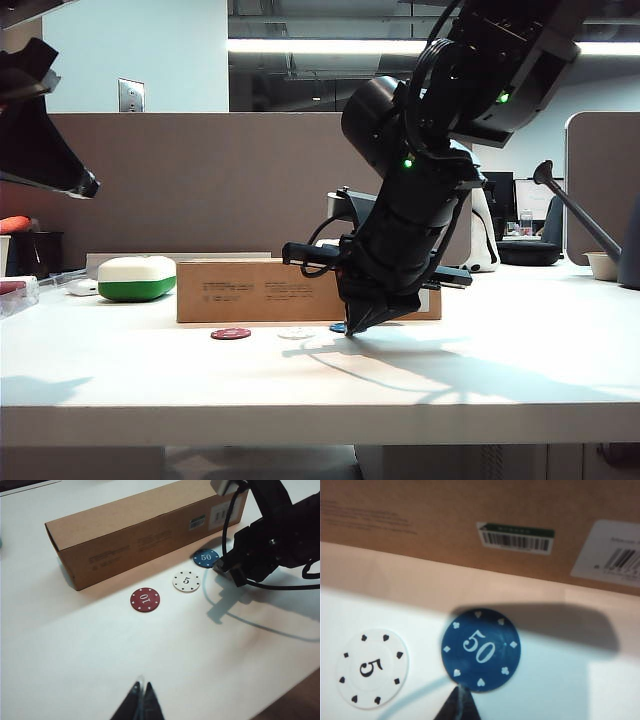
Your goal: Push the chip with the highest value in the row forward next to the rectangular box.
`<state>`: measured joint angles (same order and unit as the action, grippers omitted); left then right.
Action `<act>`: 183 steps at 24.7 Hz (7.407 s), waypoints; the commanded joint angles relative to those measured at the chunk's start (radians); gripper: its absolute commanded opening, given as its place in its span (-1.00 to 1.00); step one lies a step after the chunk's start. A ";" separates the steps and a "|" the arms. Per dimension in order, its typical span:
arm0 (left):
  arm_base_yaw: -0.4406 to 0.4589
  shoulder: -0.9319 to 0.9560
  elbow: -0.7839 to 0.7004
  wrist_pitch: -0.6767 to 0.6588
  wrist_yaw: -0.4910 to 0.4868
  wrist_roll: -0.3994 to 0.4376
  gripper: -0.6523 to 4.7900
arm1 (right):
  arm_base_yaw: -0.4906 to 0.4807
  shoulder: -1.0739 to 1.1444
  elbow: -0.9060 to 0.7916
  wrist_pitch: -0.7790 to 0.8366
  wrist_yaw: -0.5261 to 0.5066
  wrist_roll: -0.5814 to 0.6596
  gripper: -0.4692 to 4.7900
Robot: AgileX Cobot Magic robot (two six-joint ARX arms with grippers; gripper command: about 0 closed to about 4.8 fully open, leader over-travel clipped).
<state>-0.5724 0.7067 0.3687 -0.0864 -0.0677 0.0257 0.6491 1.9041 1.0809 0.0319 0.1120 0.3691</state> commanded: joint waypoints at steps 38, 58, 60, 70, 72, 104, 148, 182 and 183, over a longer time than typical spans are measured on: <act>-0.002 -0.002 0.000 0.014 0.001 0.001 -0.78 | -0.005 0.003 -0.003 0.100 0.040 0.024 -0.84; -0.001 -0.002 0.000 0.014 0.001 0.001 -0.78 | -0.005 0.069 -0.003 0.085 0.016 0.028 -0.84; -0.002 -0.002 0.000 0.014 0.000 0.001 -0.78 | -0.005 0.064 -0.003 0.084 0.016 0.028 -0.84; -0.001 -0.002 0.000 0.014 0.001 0.001 -0.78 | -0.003 -0.071 -0.003 0.021 -0.001 0.027 -0.84; -0.001 -0.002 0.000 0.013 0.001 0.001 -0.78 | -0.003 -0.127 -0.004 -0.020 0.001 0.027 -0.84; -0.001 -0.002 0.000 0.013 -0.003 0.001 -0.78 | 0.329 -1.533 -0.597 -0.388 0.230 -0.003 -0.84; 0.548 -0.631 -0.123 -0.134 -0.019 0.002 -0.78 | 0.330 -1.548 -0.610 -0.396 0.226 0.004 -0.84; 0.549 -0.704 -0.361 0.103 0.106 -0.065 -0.78 | 0.329 -1.548 -0.610 -0.396 0.226 0.004 -0.84; 0.549 -0.704 -0.361 0.103 0.108 -0.064 -0.78 | 0.329 -1.548 -0.610 -0.396 0.226 0.004 -0.84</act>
<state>-0.0242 0.0025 0.0032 0.0040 0.0410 -0.0387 0.9783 0.3561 0.4679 -0.3790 0.3378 0.3725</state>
